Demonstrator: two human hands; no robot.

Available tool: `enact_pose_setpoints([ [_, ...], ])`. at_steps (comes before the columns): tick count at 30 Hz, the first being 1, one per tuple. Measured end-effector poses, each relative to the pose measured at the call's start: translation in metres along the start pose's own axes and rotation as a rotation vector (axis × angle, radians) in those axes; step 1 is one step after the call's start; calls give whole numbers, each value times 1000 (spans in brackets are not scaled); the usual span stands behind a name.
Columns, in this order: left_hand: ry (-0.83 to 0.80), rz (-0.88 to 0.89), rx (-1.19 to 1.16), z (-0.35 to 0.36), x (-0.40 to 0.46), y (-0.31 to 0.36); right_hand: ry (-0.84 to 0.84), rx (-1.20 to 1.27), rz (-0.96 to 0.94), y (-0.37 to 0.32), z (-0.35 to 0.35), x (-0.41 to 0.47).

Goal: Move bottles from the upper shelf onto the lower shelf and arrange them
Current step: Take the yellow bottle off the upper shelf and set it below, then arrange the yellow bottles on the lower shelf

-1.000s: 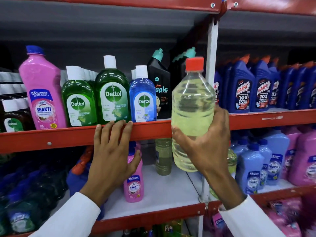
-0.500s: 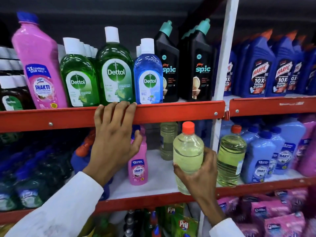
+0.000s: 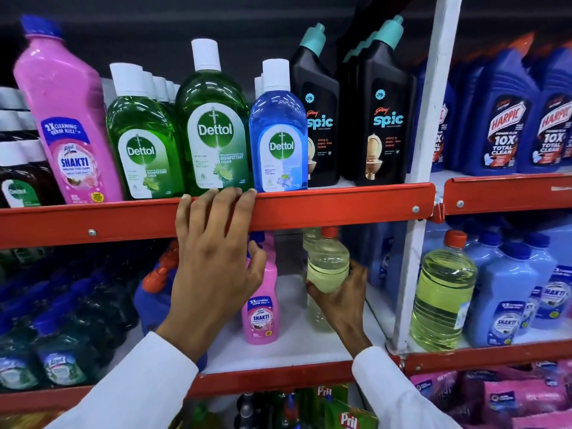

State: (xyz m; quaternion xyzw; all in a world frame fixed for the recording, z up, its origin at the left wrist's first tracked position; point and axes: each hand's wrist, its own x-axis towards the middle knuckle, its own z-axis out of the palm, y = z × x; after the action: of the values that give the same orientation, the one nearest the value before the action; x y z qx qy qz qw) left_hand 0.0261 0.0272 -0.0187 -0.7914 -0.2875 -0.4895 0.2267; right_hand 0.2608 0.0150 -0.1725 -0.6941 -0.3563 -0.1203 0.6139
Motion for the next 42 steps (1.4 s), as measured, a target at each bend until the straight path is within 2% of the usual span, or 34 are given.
enact_pose_setpoints([
  [10,3,-14,-31,0,-2,3,21,19,52,13,18,22],
  [22,-63,-55,-45,-4,-3,9,-74,-26,98,1,5,12],
  [26,-86,-75,-14,-5,-7,12,-96,-124,-21,-13,-18,-16],
  [30,-67,-102,-13,0,-12,23,20,-185,-207,-20,-58,-45],
  [34,-28,-48,-46,8,-10,43,218,-141,-246,-13,-104,-52],
  [38,-33,29,-68,18,-6,65,438,-166,-97,6,-140,-43],
  [40,-39,13,-76,21,-5,69,428,-240,30,18,-151,-35],
  [42,-30,-6,-72,22,-5,69,333,-301,146,28,-157,-26],
])
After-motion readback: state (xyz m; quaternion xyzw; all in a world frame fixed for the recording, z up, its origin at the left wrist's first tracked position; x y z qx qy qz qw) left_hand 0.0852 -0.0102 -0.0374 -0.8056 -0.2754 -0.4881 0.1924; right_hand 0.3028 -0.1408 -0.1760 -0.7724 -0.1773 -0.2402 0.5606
